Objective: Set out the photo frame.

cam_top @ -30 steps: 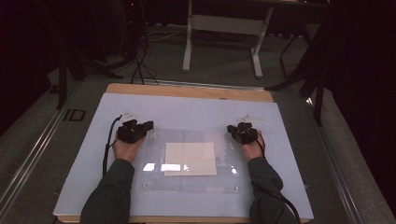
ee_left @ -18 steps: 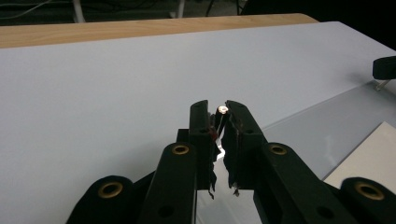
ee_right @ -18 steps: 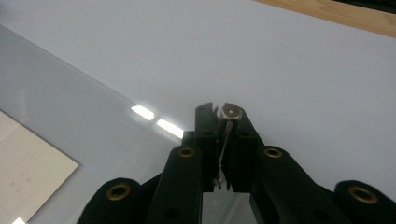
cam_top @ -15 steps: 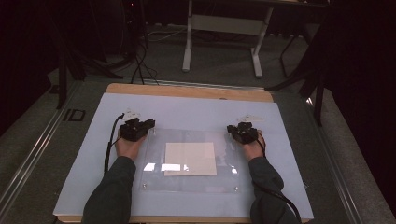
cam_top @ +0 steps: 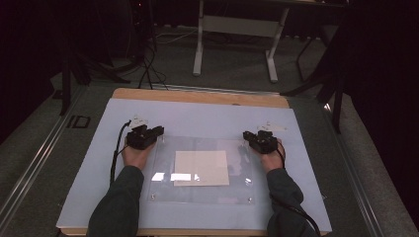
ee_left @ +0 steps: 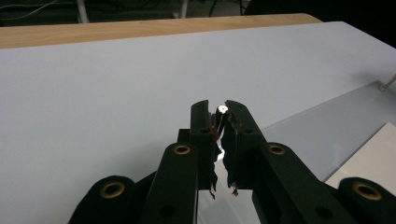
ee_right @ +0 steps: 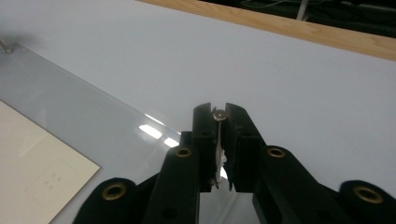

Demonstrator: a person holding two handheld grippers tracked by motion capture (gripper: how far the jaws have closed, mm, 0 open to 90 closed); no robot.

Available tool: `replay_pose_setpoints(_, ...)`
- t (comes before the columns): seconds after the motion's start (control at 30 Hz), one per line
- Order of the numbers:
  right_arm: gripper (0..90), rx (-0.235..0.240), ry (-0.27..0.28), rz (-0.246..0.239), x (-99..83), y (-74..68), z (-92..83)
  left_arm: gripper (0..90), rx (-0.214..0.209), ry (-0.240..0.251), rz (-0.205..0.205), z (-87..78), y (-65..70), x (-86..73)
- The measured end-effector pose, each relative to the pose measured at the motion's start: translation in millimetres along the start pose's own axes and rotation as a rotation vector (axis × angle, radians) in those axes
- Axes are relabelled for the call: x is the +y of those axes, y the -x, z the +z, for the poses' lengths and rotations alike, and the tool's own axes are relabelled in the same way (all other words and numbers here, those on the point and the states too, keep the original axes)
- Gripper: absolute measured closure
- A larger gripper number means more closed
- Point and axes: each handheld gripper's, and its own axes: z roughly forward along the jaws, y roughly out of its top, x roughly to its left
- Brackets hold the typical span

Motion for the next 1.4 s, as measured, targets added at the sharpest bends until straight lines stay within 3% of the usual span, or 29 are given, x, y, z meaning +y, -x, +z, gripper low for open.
replay_pose_setpoints(0.27,84.8,0.003,-0.004,-0.008,0.0,0.3,-0.8,82.5,0.003,-0.001,-0.005,0.4,0.4,0.3)
replay_pose_setpoints(0.4,84.7,0.012,-0.012,0.003,1.1,1.7,-0.3,82.1,-0.015,-0.007,-0.021,0.3,-2.1,0.6)
replay_pose_setpoints(0.67,84.9,0.017,-0.028,0.021,3.1,2.8,0.5,82.5,0.003,-0.014,-0.024,1.3,-0.4,1.9)
replay_pose_setpoints(0.87,84.9,0.03,-0.065,0.036,7.9,5.6,1.9,82.6,-0.007,-0.051,-0.038,3.3,-3.1,7.6)
replay_pose_setpoints(1.1,85.3,0.025,-0.09,0.083,13.2,8.6,6.9,83.2,-0.022,-0.075,-0.092,10.9,-8.5,13.2)
replay_pose_setpoints(1.27,85.5,0.029,-0.115,0.113,18.0,11.8,10.5,84.2,-0.012,-0.102,-0.078,14.2,-9.4,18.2)
replay_pose_setpoints(1.4,85.5,0.037,-0.135,0.136,20.8,13.8,11.7,84.6,-0.007,-0.116,-0.089,16.1,-9.9,20.7)
